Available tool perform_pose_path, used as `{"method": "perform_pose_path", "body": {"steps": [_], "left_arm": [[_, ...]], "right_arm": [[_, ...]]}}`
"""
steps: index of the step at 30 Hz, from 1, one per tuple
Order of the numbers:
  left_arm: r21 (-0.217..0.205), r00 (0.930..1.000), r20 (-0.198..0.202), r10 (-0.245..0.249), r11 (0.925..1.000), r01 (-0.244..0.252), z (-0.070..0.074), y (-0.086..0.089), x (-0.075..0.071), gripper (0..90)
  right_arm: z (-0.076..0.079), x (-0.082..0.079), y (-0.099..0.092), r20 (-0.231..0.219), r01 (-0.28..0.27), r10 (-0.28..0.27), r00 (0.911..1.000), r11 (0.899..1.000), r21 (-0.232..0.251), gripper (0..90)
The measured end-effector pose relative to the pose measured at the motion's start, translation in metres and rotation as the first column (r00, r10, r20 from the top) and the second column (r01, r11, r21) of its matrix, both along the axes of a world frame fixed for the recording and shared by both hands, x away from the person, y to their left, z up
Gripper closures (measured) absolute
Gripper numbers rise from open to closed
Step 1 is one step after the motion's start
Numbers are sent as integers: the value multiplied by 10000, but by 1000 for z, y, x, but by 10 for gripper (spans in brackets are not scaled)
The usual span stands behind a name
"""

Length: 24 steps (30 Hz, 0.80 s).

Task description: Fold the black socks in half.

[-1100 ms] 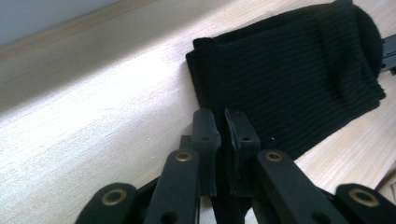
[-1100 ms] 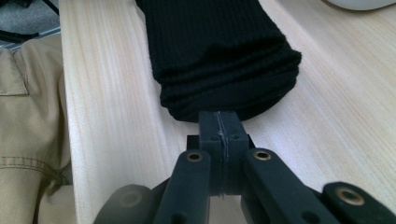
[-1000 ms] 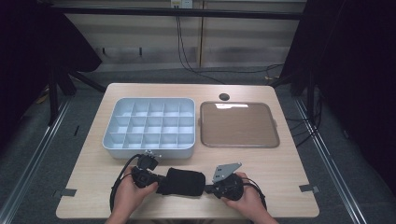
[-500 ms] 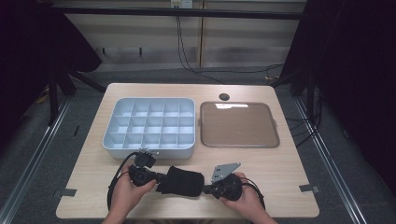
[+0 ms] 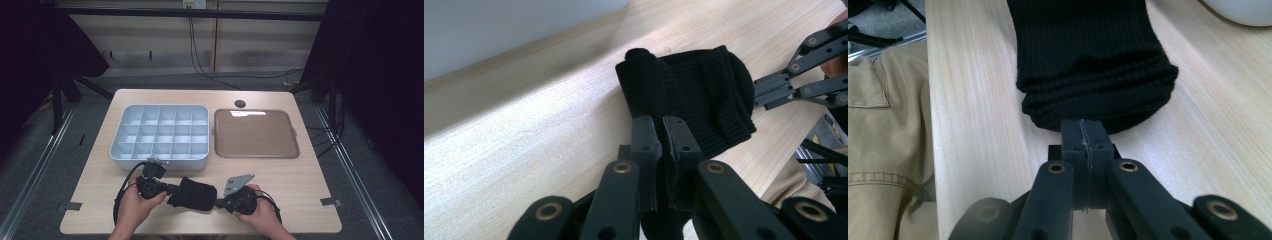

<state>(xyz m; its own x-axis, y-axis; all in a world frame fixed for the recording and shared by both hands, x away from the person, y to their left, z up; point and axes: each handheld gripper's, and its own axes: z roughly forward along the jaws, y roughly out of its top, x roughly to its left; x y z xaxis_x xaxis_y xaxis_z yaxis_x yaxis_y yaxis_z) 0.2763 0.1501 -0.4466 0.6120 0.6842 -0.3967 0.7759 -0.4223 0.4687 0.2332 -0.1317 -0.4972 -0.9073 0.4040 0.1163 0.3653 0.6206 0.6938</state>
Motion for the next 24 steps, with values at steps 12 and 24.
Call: {"method": "perform_pose_path", "body": {"steps": [12,24], "left_arm": [[133,9999,28,-158,9998,158,5,-9,0,843],[313,9996,-72,-263,9992,265,9,-18,0,844]], "right_arm": [[-1,2,4,-92,-34,35,10000,10000,90,900],[-1,3,4,-101,-102,102,9999,9999,24,900]]}}
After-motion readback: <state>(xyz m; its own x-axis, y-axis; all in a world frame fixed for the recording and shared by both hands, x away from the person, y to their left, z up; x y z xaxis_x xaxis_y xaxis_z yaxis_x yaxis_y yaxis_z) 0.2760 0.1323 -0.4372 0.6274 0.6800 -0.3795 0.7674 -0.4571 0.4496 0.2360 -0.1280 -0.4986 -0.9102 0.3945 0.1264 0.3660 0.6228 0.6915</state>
